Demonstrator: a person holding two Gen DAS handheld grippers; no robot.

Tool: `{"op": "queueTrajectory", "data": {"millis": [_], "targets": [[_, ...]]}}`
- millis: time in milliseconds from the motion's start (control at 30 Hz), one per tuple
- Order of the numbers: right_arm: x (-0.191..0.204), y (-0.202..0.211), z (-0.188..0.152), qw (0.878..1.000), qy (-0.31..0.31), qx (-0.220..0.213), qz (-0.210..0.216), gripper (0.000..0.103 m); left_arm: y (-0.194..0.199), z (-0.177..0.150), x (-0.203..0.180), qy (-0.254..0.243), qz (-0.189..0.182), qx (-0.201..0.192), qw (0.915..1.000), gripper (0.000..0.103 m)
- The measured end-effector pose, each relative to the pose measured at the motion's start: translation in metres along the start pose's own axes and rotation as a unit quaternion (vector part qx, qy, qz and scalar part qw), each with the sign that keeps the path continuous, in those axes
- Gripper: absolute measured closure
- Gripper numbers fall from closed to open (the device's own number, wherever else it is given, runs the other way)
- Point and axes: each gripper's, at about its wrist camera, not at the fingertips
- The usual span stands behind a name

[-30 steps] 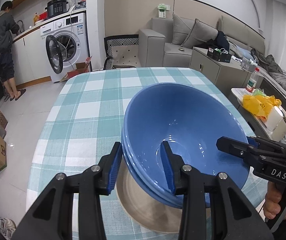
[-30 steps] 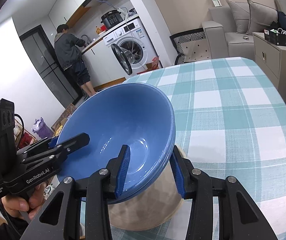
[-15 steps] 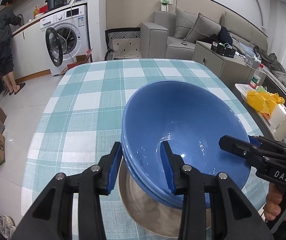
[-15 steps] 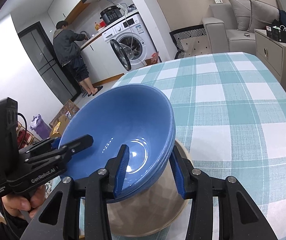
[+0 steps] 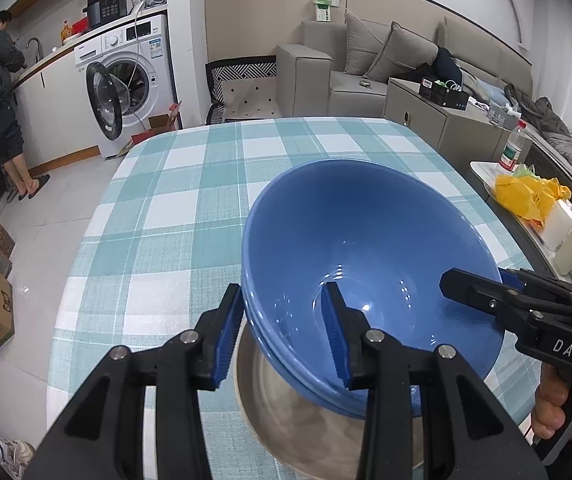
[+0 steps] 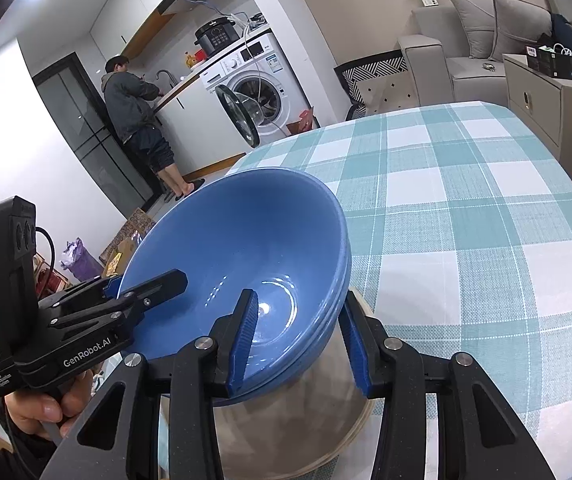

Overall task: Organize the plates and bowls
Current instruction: 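Lift the nested blue bowls with both grippers over the cream plates, then lower the blue bowls onto the cream plates and open both grippers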

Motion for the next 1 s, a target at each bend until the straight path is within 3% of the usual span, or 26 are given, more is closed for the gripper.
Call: {"op": "queueTrajectory", "data": {"millis": [200,400,500,567,633,700,833,900,1000], "targets": [[-0.002,0.001,0.001,1.0,0.004,-0.001,0.004,0.06,0.003,-0.002,0.001,-0.007,-0.01,-0.009,0.9999,0.055],[0.001,0.007,0.001,1.0,0.024,-0.014,-0.007,0.054,0.013,-0.005,0.003,-0.015,-0.011,-0.031,0.9993,0.042],[0.003,0.012,0.0,0.999,0.034,-0.019,-0.007,0.04,0.017,-0.007,0.007,-0.013,-0.02,-0.041,0.9989,0.04],[0.005,0.016,-0.001,0.999,0.044,-0.02,-0.002,0.032,0.019,-0.01,0.011,-0.007,-0.019,-0.046,0.9987,0.026],[0.006,0.018,-0.003,0.999,0.049,-0.021,0.0,0.019,0.022,-0.014,0.015,0.0,-0.019,-0.053,0.9984,0.023],[0.007,0.021,-0.005,0.998,0.056,-0.025,0.003,0.016,0.025,-0.017,0.02,0.008,-0.029,-0.061,0.9977,0.023],[0.006,0.027,-0.012,0.997,0.072,-0.037,-0.008,0.011,0.031,-0.023,0.024,0.015,-0.019,-0.069,0.9974,0.005],[0.004,0.03,-0.016,0.996,0.078,-0.039,-0.012,0.01,0.034,-0.025,0.024,0.009,-0.015,-0.076,0.9969,0.003],[0.0,0.038,-0.021,0.995,0.08,-0.054,-0.013,0.001,0.038,-0.029,0.022,0.003,-0.012,-0.087,0.9961,0.0]]}}
Point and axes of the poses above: each gripper's, at about its wrist camera, not at the fingertips, and y roughly against the way its jaws point, x to its left, z to its top, and after that the axes turned 12 degrees about -y, right-handed
